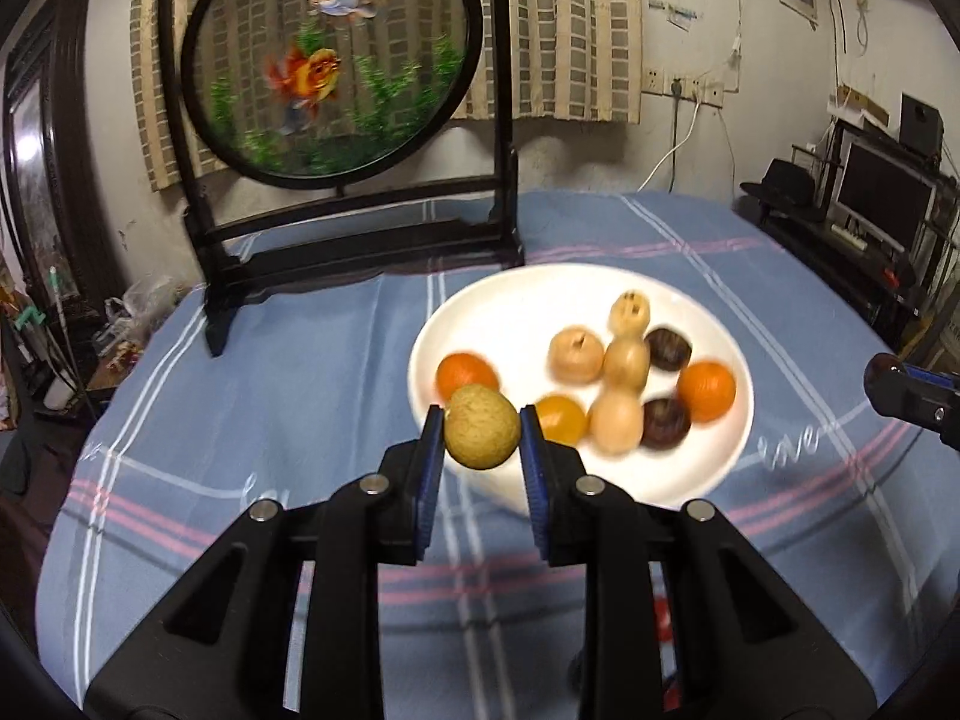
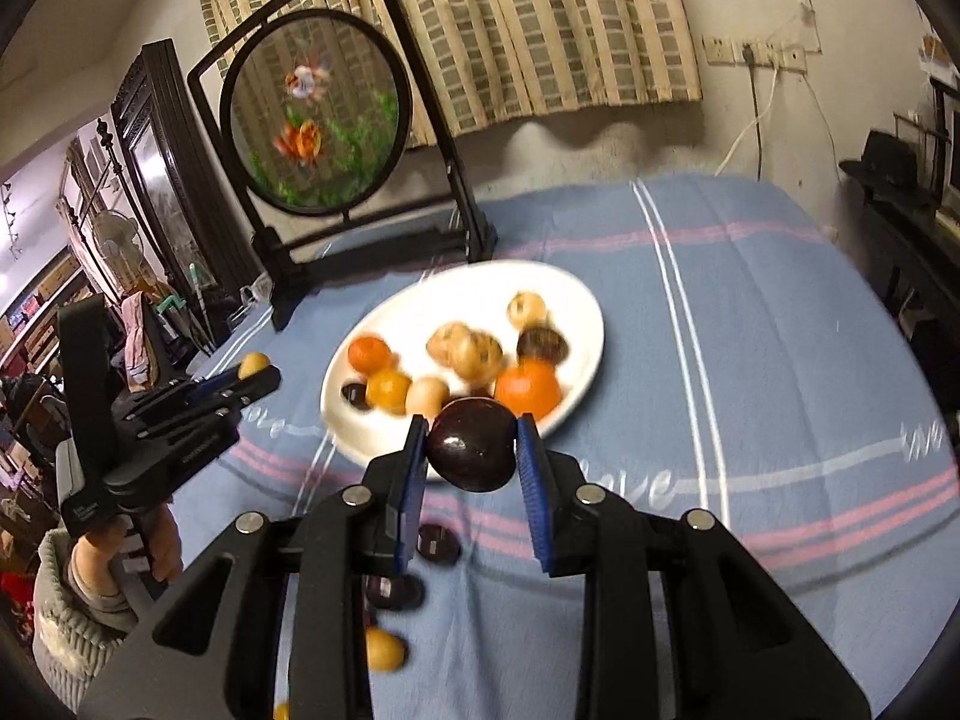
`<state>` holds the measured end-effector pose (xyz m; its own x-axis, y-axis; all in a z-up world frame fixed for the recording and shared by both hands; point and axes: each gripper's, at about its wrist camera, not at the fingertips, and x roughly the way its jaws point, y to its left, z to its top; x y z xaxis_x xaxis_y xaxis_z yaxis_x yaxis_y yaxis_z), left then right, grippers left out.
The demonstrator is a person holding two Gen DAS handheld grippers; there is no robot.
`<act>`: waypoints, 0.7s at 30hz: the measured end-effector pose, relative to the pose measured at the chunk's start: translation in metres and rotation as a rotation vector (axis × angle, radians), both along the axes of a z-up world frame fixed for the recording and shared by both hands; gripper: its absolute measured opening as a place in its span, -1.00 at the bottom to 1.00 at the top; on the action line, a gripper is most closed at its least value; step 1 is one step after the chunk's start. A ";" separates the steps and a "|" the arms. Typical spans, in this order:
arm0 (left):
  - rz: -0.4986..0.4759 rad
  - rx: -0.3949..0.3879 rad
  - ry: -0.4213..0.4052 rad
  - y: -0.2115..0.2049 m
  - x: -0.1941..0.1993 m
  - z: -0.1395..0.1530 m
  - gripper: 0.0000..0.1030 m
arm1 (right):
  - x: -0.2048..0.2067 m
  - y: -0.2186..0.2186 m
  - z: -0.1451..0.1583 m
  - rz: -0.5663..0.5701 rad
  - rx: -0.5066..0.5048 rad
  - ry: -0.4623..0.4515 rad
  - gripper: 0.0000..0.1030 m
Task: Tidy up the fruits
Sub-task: 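Lower the yellow and dark purple fruits onto the white plate and open both tools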
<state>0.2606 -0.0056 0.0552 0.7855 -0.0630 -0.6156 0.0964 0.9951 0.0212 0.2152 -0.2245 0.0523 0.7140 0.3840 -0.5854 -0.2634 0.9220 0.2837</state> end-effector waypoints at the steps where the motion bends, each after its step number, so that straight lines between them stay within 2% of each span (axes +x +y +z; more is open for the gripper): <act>1: -0.001 -0.011 0.003 -0.002 0.007 0.000 -0.51 | 0.007 0.001 0.004 0.000 -0.002 -0.005 -0.42; 5: 0.003 -0.065 0.032 -0.002 0.040 -0.006 -0.51 | 0.043 0.009 0.007 0.012 0.009 -0.005 -0.42; 9: 0.000 -0.105 0.085 -0.005 0.077 -0.021 -0.51 | 0.079 0.022 -0.011 0.032 0.026 0.037 -0.42; 16: -0.040 -0.079 0.145 -0.018 0.102 -0.052 -0.51 | 0.119 0.036 -0.044 0.045 -0.031 0.111 -0.42; 21: -0.049 -0.062 0.147 -0.023 0.105 -0.057 -0.51 | 0.130 0.040 -0.053 0.045 -0.048 0.122 -0.42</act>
